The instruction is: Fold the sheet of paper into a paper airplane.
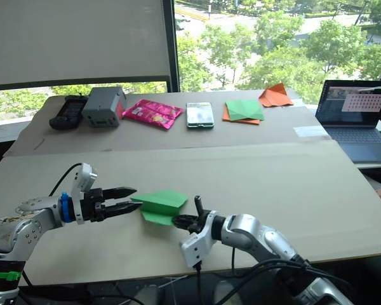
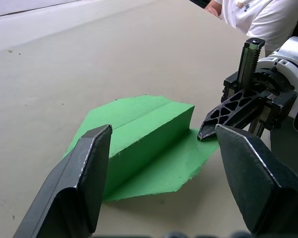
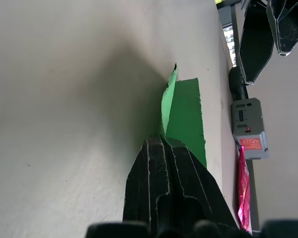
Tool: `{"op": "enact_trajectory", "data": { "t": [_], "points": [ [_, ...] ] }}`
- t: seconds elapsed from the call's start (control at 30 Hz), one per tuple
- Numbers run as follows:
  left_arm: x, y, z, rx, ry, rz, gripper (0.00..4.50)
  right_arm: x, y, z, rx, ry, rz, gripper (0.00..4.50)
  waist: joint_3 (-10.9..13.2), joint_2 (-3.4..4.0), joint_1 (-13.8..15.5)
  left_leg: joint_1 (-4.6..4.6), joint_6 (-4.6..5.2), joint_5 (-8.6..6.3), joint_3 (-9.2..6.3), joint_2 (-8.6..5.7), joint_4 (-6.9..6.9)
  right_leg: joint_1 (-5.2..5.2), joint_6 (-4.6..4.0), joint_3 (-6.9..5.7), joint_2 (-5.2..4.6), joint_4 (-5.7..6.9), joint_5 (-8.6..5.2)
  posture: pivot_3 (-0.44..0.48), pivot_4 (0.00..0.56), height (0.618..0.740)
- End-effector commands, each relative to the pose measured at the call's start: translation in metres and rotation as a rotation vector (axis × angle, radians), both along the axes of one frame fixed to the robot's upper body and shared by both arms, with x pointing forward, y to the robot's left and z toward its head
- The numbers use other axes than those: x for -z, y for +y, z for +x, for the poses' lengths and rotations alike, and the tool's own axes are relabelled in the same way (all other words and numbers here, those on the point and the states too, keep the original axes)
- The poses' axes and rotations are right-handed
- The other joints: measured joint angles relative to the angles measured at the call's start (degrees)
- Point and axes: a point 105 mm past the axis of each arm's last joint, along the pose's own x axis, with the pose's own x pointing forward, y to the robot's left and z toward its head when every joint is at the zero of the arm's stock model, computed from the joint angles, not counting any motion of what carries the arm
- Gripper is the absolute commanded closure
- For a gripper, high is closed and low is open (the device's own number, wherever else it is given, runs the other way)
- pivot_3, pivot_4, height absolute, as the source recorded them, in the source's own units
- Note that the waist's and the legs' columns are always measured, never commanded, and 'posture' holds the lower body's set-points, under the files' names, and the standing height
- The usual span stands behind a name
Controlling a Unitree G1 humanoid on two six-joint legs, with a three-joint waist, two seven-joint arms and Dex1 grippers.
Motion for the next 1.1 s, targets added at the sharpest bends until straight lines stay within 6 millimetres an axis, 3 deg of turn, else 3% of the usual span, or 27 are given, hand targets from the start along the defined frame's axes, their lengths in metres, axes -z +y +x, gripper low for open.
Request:
{"op": "enact_trajectory", "data": {
  "t": [0.03, 0.17, 0.33, 0.43, 0.6, 0.8, 1.0, 1.1],
  "points": [
    [-0.004, -0.001, 0.001, 0.015, -0.022, 0.022, 0.99, -0.011, -0.004, 0.004, 0.041, 0.062, 0.069, 3.29, 0.0, 0.0, 0.1, 0.0, 0.07, 0.04, 0.0, 0.0, 0.0, 0.02, 0.0, 0.0, 0.0, 0.0, 0.0, 0.0, 0.15, 0.732],
    [0.001, -0.003, -0.001, 0.021, -0.015, 0.021, 0.99, -0.03, -0.005, -0.004, 0.019, 0.102, 0.125, 1.93, 0.0, 0.0, 0.0, 0.0, 0.15, 0.09, 0.0, 0.0, 0.0, 0.03, 0.0, 0.01, 0.01, 0.02, 0.0, 0.0, 0.15, 0.732],
    [0.003, -0.005, 0.0, 0.026, -0.015, 0.023, 0.99, -0.062, -0.004, -0.013, -0.014, 0.164, 0.215, 1.93, 0.0, 0.0, 0.0, 0.05, 0.16, 0.09, 0.0, 0.01, 0.0, 0.07, 0.0, 0.0, 0.02, 0.05, 0.0, 0.0, 0.15, 0.732],
    [0.002, -0.005, 0.002, 0.025, -0.021, 0.025, 0.99, -0.073, 0.002, -0.005, 0.057, 0.29, 0.329, 2.67, 0.0, -0.01, 0.0, 0.07, 0.15, 0.09, 0.0, 0.02, 0.0, 0.07, 0.0, 0.0, 0.02, 0.05, 0.0, 0.0, 0.15, 0.732],
    [-0.005, -0.007, 0.014, 0.03, -0.036, 0.026, 0.99, -0.081, 0.006, 0.015, 0.185, 0.417, 0.453, 4.48, 0.0, -0.01, 0.3, 0.01, -0.01, -0.01, -0.01, 0.02, 0.01, 0.05, -0.01, -0.01, 0.04, 0.05, 0.0, 0.0, 0.15, 0.732],
    [-0.009, -0.007, 0.021, 0.042, -0.052, 0.036, 0.99, -0.072, 0.008, 0.027, 0.286, 0.472, 0.462, 4.48, 0.0, 0.01, 0.2, -0.03, 0.15, 0.09, -0.01, 0.01, 0.03, 0.06, -0.01, 0.0, 0.05, 0.06, 0.01, 0.0, 0.15, 0.732],
    [-0.007, -0.009, 0.021, 0.036, -0.066, 0.047, 0.99, -0.046, 0.015, 0.029, 0.325, 0.573, 0.395, 4.48, 0.0, 0.03, -0.1, 0.04, 0.17, 0.11, -0.02, 0.04, -0.02, 0.04, -0.01, 0.01, 0.12, 0.2, 0.02, 0.0, 0.15, 0.732],
    [-0.008, -0.009, 0.016, 0.056, -0.057, 0.031, 1.7, -0.039, 0.018, 0.029, 0.337, 0.611, 0.389, 4.5, 0.0, 0.03, 0.0, 0.01, 0.18, 0.11, -0.02, 0.04, -0.02, 0.05, -0.01, 0.02, 0.12, 0.19, 0.02, 0.0, 0.15, 0.732]
  ]
}}
